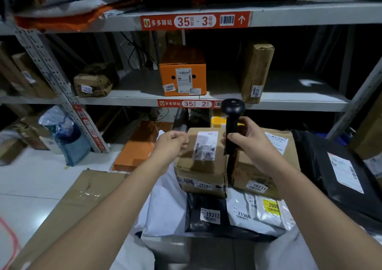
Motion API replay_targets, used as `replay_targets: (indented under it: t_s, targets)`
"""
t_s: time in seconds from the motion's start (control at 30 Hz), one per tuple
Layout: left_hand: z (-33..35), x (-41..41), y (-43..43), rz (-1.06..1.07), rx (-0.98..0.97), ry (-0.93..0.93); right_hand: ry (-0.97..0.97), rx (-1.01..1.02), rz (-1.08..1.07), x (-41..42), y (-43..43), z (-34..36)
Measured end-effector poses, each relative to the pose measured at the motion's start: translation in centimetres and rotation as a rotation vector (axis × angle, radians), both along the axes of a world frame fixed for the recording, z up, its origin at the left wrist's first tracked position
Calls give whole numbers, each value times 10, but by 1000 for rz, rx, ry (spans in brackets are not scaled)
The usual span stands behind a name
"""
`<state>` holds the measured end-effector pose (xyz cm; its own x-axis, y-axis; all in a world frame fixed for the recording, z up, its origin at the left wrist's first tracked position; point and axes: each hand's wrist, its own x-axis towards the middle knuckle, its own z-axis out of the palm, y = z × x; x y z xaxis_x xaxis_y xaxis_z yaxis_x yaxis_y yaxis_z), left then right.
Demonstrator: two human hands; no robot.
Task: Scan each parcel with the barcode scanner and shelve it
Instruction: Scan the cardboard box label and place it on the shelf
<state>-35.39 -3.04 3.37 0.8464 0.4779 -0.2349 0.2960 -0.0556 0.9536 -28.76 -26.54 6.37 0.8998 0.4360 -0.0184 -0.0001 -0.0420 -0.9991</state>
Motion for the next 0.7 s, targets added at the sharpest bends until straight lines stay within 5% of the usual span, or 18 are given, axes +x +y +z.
replay_targets:
  t_s: [0.2,0.37,0.7]
  targets:
    - [-33,3,23,-10,93,179,46,14,48,12,6,-11]
    - [-46,2,32,-142,-174,388,109,1,-54,19,14,-14]
    - [-73,-3,36,-224,-425,446,67,-93,-165,25,29,-15]
